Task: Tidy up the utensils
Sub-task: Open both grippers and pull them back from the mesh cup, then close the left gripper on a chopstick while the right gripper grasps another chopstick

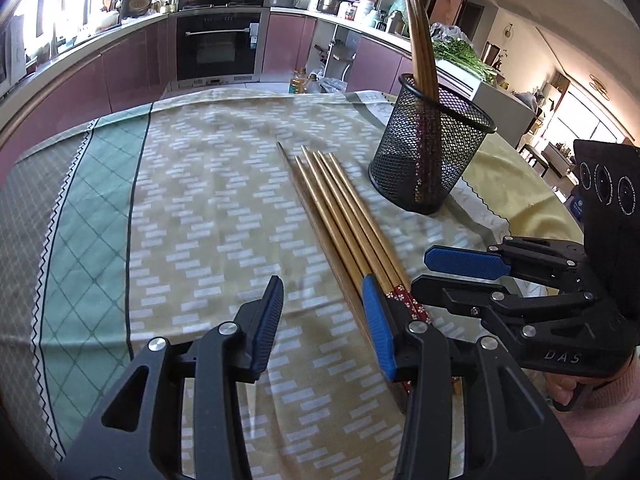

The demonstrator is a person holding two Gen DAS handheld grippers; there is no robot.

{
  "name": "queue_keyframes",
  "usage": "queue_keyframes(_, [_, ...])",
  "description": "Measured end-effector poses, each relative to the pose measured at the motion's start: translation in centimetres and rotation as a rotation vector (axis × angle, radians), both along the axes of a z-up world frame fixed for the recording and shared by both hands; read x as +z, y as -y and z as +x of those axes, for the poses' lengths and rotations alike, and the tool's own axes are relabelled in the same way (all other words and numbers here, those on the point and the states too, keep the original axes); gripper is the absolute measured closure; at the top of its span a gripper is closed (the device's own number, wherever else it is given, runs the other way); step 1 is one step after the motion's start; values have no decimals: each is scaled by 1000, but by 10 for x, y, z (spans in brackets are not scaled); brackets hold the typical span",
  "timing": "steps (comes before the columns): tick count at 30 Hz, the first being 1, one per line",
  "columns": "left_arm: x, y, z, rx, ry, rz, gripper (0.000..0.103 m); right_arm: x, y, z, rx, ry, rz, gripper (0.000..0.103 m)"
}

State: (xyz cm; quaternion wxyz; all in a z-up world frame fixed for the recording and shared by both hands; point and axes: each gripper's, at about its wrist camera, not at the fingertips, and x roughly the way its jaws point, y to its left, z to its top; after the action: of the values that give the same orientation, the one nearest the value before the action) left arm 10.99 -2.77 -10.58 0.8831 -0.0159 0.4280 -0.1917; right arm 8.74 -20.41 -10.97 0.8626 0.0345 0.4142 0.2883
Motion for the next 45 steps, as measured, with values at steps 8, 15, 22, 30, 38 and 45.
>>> queue_keyframes(8, [-6,6,5,-7,-16,10,62,-6,-4,4,-10,-8,-17,74])
queue_keyframes(15, [-8,11,11,-5,-24,32,66,-8,-4,6,-9,-15,-20,74])
queue_keyframes(22, [-10,13,15,-3,-27,42,67,-7,-5,7,-13,-9,-47,74])
queue_keyframes(30, [-11,15,18,1,-33,67,71,-6,-1,9,-27,-14,-80,77])
queue_keyframes(38, [-11,17,25,-1,-37,93,69,-6,-8,16,-44,-6,-103,76])
queue_keyframes(45, [-12,19,41,3,-52,99,75,-8,-14,33,-65,-1,-114,76])
